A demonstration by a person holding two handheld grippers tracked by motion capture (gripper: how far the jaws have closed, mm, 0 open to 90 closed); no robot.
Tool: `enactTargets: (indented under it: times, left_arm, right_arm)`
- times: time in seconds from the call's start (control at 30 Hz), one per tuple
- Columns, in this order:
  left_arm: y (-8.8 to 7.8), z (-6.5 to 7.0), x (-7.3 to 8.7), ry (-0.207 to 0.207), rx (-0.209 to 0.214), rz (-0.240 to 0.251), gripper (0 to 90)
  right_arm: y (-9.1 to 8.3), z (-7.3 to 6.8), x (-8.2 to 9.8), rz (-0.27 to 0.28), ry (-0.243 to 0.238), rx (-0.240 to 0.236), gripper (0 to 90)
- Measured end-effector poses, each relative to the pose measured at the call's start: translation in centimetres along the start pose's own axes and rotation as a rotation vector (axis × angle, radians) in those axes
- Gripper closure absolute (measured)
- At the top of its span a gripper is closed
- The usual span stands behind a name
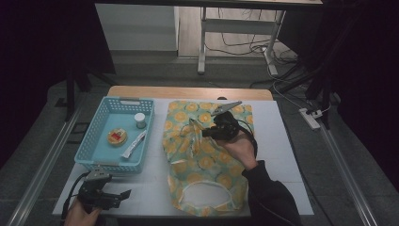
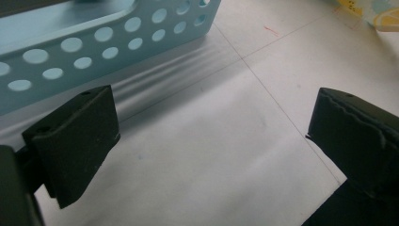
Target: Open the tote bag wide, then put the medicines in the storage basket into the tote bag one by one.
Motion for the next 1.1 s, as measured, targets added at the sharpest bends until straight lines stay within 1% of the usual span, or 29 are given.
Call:
enactTargets:
  times: [0.27,0.47,0.67,0.93,1.1]
  left_arm:
    - [0.0,0.0,0.0,-0.005,0.002,-0.001,2.5]
    - [0.0,-0.1,0.0,-0.009,0.004,0.002,2.4]
    - [-0.2,-0.1,-0.1,-0.014,0.007,0.013,2.3]
    - [-0.3,-0.2,-0.1,-0.028,0.006,0.028,0.4]
    - [-0.5,-0.3,-0.2,-0.035,0.006,0.047,0.0]
  right_arm:
    - [0.0,-0.2,-1.1,0.000,-0.034,0.007,90.0]
    - [-0.2,-0.2,-1.6,0.010,-0.035,0.008,90.0]
    - [0.0,-0.1,-1.5,0.012,-0.025,0.005,90.0]
    - [-0.1,-0.1,-1.2,0.014,-0.022,-0.001,90.0]
    - [-0.1,-0.1,-1.0,0.013,-0.018,-0.001,90.0]
Point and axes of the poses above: each handheld gripper's, and its own axes: y roughly forward along the jaws, x roughly out of its underside, z roughly to its right, the point moved 9 cm from there along y, roughly forward along the jaws, and after that the axes turned 2 degrees about -z, right-handed, at the moved point
